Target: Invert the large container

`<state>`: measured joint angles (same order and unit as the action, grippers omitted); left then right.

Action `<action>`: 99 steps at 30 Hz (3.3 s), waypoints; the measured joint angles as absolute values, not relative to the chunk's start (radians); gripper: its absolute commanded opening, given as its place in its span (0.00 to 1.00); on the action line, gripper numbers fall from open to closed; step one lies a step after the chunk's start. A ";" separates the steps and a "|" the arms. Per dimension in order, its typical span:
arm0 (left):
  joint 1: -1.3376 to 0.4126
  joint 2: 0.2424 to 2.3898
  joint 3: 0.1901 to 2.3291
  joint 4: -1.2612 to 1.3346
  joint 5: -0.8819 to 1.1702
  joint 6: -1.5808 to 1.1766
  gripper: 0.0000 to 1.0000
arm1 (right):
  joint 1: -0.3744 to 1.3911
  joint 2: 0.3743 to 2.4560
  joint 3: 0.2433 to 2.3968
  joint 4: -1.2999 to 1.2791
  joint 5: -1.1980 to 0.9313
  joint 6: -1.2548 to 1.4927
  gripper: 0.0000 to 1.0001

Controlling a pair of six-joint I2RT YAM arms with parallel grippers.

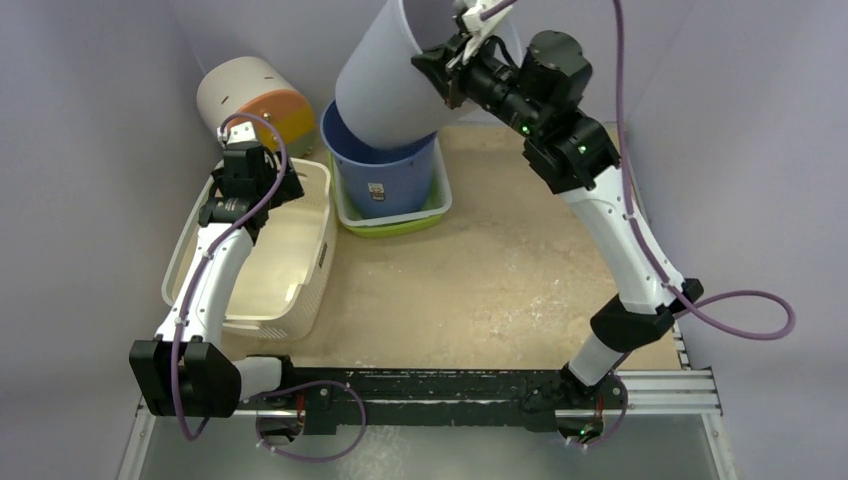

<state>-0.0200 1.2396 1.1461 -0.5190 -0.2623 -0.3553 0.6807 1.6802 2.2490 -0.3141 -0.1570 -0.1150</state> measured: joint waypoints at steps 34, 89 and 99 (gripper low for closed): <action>-0.020 1.232 1.146 -0.518 -0.241 -0.355 0.96 | -0.046 1.431 1.358 0.776 -0.683 1.010 0.00; -0.020 1.279 1.147 -0.518 -0.249 -0.355 0.96 | -0.302 1.951 0.975 0.915 -0.752 0.971 0.00; -0.020 1.279 1.147 -0.517 -0.247 -0.355 0.96 | -0.286 1.959 1.077 0.422 -0.559 0.673 0.12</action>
